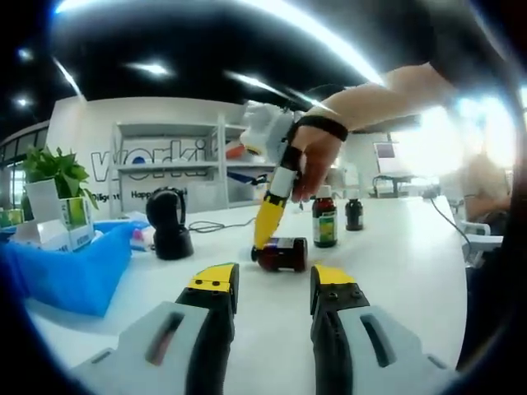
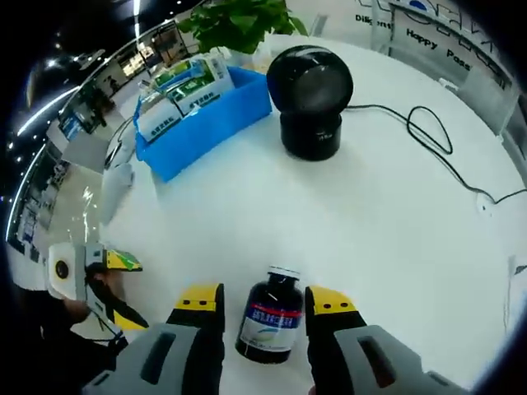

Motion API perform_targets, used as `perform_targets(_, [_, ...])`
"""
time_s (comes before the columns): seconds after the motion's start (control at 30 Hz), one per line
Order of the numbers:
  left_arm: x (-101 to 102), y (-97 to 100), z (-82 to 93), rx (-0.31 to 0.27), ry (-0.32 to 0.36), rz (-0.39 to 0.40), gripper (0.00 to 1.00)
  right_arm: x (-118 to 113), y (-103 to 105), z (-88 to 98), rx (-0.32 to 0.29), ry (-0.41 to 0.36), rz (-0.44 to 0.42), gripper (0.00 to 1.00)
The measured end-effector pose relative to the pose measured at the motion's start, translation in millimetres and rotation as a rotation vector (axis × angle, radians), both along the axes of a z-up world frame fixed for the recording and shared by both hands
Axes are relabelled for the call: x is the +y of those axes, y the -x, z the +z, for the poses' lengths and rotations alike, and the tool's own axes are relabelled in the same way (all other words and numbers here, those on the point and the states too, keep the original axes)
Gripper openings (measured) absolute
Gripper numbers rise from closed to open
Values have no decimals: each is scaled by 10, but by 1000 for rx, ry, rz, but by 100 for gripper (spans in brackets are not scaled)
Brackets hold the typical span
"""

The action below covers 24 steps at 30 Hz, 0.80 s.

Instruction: Rotate the medicine bottle to make it face forward pick up the medicine bottle inspect the drug traceability code place the medicine on the table

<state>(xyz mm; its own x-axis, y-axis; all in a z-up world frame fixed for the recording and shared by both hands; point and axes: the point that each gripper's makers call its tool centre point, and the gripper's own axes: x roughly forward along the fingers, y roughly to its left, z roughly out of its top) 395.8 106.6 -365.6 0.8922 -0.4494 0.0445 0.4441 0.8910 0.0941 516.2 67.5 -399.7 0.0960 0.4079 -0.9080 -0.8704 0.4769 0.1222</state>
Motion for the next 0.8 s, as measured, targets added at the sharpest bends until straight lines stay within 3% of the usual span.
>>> perform_targets(0.3, [-17,19,-5,-7,-29,-3,26,-121,28,-250,59,171,33,34])
perform_targets(0.57, [-40,26,-9,-9,-30,-10,26,-59,155,-364,126,192,31,33])
perform_targets(0.8, [-40,17,-18,-7,-30,-8,26,-78,145,-365,121,247,34,31])
